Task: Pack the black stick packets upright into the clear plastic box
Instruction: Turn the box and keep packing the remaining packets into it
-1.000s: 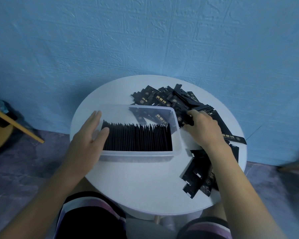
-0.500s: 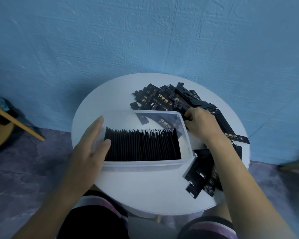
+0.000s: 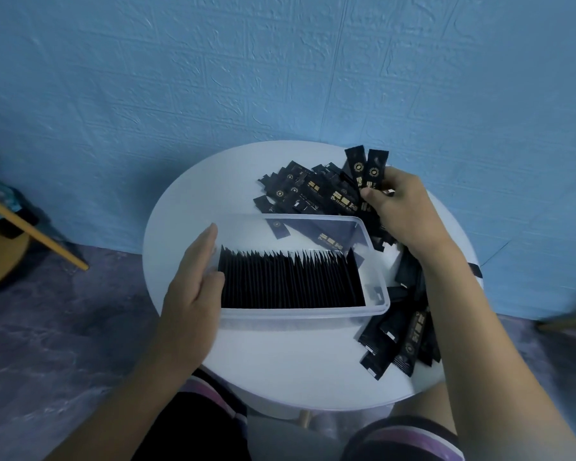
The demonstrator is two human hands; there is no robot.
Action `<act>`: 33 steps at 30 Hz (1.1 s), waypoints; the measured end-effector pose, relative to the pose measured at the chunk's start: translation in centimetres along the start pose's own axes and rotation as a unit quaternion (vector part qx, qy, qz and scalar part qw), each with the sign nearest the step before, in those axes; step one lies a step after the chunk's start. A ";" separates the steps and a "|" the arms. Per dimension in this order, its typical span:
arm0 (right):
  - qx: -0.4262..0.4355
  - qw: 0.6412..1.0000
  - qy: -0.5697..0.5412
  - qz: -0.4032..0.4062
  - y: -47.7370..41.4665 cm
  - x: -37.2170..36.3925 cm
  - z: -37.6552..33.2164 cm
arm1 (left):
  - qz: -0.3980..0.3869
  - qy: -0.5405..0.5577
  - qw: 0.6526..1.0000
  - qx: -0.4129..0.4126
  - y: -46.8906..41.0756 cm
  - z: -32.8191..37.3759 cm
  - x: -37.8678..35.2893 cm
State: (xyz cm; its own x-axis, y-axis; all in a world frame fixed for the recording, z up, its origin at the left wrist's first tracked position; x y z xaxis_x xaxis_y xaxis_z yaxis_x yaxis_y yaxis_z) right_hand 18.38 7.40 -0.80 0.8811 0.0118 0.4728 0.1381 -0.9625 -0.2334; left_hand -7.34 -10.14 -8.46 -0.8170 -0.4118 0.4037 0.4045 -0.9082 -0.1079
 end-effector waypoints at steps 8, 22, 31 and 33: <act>-0.046 0.995 0.084 -0.035 -0.5 -1.2 3.4 | 0.003 0.002 1.000 -0.005 0.0 -0.2 -0.2; 0.031 0.986 -0.149 -0.071 4.0 -3.8 -5.7 | 0.001 0.036 0.999 -0.026 0.6 0.3 -1.4; -0.047 0.968 0.062 -0.237 7.5 -11.6 -3.7 | -0.049 0.091 0.993 -0.055 1.4 -0.3 -1.5; -0.076 0.951 0.068 -0.292 7.6 -11.9 -3.6 | -0.044 0.100 0.991 -0.072 1.5 -0.8 -1.1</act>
State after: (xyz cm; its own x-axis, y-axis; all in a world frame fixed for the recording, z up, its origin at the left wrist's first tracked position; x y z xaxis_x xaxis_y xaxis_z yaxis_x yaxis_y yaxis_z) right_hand 7.35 -1.06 -5.16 0.6065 0.5311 0.5917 0.5094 -0.8309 0.2236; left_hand -6.17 -11.06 -9.79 -0.9178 -0.3236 0.2301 0.2764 -0.9367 -0.2149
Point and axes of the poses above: each hand's wrist, its own y-axis away from the middle knuckle, its own x-axis out of the back of the hand, z = x × y, the point moved 5 cm from there along -y, towards the middle knuckle, and after that the axes turned 8 degrees about -y, right-handed, at the moved point
